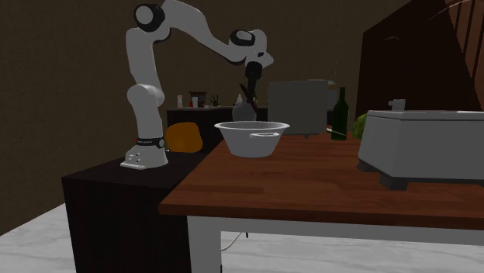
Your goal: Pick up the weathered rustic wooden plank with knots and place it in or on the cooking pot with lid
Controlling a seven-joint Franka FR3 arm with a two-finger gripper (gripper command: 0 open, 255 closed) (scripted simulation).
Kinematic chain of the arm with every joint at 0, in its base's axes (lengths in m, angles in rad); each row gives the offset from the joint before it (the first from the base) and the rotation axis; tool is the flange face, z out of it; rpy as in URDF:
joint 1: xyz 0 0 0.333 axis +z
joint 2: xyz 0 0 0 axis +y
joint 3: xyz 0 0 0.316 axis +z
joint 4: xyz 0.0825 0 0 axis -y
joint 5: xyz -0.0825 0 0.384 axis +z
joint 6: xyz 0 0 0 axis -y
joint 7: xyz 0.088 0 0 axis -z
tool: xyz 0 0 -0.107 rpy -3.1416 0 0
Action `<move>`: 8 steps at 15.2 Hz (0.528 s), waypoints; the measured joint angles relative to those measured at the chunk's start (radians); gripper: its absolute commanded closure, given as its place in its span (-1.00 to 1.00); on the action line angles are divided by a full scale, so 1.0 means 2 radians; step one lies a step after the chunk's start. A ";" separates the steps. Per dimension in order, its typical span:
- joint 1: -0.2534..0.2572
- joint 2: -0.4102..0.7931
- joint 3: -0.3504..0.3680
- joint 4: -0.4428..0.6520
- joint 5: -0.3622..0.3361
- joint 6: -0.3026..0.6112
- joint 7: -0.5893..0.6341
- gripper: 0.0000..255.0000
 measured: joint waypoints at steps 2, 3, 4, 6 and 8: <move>0.004 0.003 0.005 -0.001 0.002 0.001 0.010 1.00; 0.005 0.007 0.005 -0.004 0.002 0.006 0.013 1.00; 0.005 0.009 0.006 -0.008 0.002 0.011 0.016 1.00; 0.005 0.013 0.006 -0.017 0.001 0.022 0.022 1.00; 0.004 0.017 0.005 -0.026 -0.001 0.035 0.027 1.00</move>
